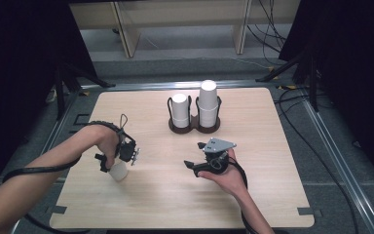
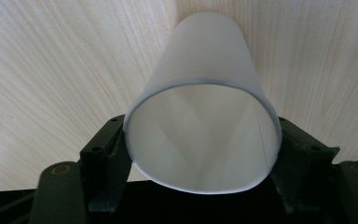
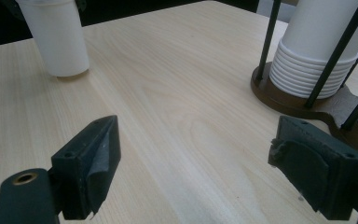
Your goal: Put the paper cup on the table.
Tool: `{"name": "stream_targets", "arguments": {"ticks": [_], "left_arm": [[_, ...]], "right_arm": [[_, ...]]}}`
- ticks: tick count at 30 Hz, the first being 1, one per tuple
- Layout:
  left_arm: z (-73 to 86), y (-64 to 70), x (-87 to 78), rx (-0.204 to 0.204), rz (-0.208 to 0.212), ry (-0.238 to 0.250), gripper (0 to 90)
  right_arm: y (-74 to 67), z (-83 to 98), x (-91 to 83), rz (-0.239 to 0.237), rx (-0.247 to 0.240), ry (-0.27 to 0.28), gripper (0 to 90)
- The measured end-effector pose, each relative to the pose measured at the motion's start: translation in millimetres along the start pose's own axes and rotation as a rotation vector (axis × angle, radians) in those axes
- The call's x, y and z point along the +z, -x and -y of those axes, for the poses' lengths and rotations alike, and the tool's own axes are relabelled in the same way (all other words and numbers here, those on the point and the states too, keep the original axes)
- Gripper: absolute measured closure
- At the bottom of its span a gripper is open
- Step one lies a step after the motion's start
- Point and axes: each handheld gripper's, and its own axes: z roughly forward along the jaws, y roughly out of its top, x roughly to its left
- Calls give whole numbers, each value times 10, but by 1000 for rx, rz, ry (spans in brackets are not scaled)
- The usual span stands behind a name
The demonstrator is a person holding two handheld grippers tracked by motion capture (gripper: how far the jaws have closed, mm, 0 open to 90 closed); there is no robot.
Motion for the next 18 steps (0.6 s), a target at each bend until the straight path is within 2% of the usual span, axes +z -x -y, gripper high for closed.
{"name": "stream_targets", "arguments": {"ticks": [1, 2, 4, 9, 12, 13, 14, 18], "left_arm": [[-2, 13, 18, 3, -26, 11, 281], [-15, 2, 6, 4, 1, -1, 280], [-29, 2, 15, 12, 5, -7, 279], [-44, 1, 30, 10, 2, -9, 273], [-45, 13, 44, 3, -8, -3, 269], [-45, 21, 47, 4, -29, 0, 266], [-46, 11, 47, 3, -1, -6, 264], [-49, 19, 62, 2, -6, -7, 257]], "right_arm": [[-3, 0, -3, 2, 3, -4, 159], [-5, 2, 0, -2, 10, -4, 159], [-4, 1, 0, -1, 9, -3, 159], [-6, 1, 4, 3, 21, 9, 158], [-4, 1, 0, -1, 20, -4, 159], [4, 1, 1, 7, 5, 0, 159], [6, 2, 2, 10, 3, 2, 159], [-5, 2, 2, 3, 22, -1, 159]]}}
